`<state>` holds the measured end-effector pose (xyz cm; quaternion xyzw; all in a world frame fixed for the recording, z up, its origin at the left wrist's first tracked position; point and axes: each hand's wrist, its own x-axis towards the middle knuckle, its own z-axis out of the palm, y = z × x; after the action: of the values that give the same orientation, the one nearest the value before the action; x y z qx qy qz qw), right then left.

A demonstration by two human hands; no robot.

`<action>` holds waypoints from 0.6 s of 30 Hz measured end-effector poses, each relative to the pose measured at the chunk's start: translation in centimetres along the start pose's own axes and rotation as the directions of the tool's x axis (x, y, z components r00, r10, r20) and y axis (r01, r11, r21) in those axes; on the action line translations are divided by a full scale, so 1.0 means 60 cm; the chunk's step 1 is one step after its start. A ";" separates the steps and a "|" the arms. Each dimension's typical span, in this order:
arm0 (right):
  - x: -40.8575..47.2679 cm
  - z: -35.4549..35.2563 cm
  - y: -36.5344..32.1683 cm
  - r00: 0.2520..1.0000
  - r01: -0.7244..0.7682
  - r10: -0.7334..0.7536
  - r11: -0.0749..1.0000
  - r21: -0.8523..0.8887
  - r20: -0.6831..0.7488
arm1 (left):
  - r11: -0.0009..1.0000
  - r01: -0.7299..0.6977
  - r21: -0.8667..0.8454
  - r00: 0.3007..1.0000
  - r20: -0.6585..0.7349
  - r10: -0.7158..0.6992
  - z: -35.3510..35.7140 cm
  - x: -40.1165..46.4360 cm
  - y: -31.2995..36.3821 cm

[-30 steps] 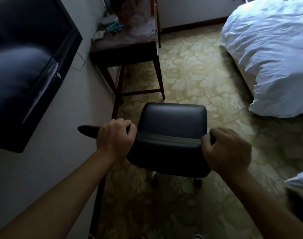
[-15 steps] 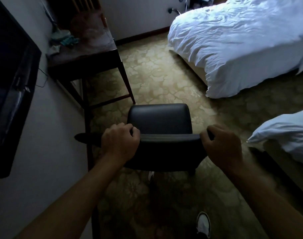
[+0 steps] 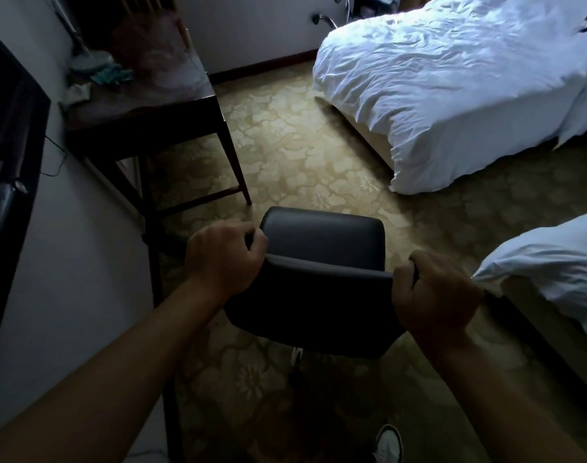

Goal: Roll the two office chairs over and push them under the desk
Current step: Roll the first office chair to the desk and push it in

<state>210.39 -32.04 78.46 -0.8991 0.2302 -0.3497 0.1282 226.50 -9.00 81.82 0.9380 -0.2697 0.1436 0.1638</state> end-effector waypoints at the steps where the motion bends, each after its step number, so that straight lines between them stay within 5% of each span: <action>1: 0.015 0.011 0.001 1.000 0.001 -0.001 1.000 0.010 0.002 | 1.000 -0.007 -0.009 1.000 -0.009 0.007 0.004 0.016 -0.003; 11: 0.157 0.086 0.074 1.000 0.004 -0.003 0.999 -0.045 0.019 | 0.996 0.072 -0.051 0.997 0.004 -0.072 0.082 0.181 0.048; 18: 0.366 0.190 0.212 0.998 0.058 -0.058 0.998 0.003 0.034 | 0.979 0.196 0.046 0.976 -0.110 -0.190 0.197 0.351 0.132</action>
<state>228.39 -53.26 77.77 -0.9110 0.2016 -0.3380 0.1230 241.36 -29.56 80.49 0.9552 -0.1641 0.1835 0.1642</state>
